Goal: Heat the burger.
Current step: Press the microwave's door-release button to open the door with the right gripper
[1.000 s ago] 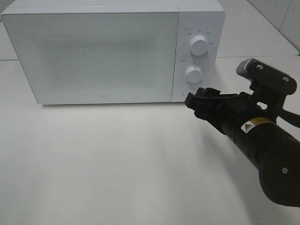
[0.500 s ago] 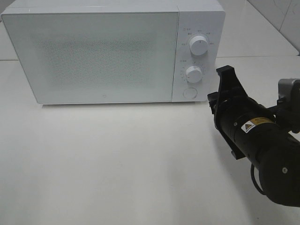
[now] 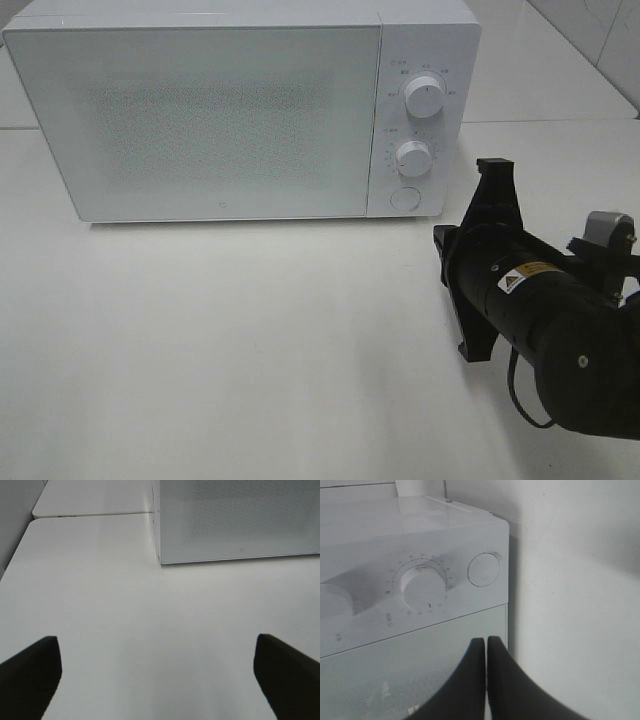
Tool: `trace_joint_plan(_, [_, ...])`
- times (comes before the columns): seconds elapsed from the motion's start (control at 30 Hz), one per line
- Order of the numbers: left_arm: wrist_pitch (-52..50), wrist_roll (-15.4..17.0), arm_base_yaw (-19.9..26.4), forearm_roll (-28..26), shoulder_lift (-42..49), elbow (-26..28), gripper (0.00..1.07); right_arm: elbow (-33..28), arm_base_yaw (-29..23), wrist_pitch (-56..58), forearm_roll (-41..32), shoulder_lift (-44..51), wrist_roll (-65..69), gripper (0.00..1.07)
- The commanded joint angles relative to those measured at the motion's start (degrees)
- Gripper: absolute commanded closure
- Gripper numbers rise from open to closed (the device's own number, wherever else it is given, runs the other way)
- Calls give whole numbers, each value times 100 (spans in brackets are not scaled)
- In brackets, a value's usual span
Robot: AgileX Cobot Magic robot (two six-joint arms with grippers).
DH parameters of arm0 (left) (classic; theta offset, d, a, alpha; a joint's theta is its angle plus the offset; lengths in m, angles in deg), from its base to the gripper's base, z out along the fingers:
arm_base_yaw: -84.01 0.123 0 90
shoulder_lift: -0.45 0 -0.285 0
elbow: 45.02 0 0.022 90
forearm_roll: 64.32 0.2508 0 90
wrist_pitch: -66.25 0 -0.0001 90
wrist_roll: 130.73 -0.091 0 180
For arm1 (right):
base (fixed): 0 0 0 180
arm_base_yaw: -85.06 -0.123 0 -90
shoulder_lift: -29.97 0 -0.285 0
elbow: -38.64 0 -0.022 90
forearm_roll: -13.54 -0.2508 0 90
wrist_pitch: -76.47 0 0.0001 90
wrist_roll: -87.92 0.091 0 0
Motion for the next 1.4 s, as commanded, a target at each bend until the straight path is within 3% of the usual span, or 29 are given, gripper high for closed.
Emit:
trace_joint_plan(0.03, [-29,17,29,0,103,-29,7,120,97,11,103,-155,109,107])
trace_joint_plan(0.7, [-29,17,29,0,103,-29,7,1295,1243,556,1318,-1226,252,107])
trace_joint_plan(1.4, [-29,17,29,0,103,-29,7,2252,1707,911,1581,-1925,275,107])
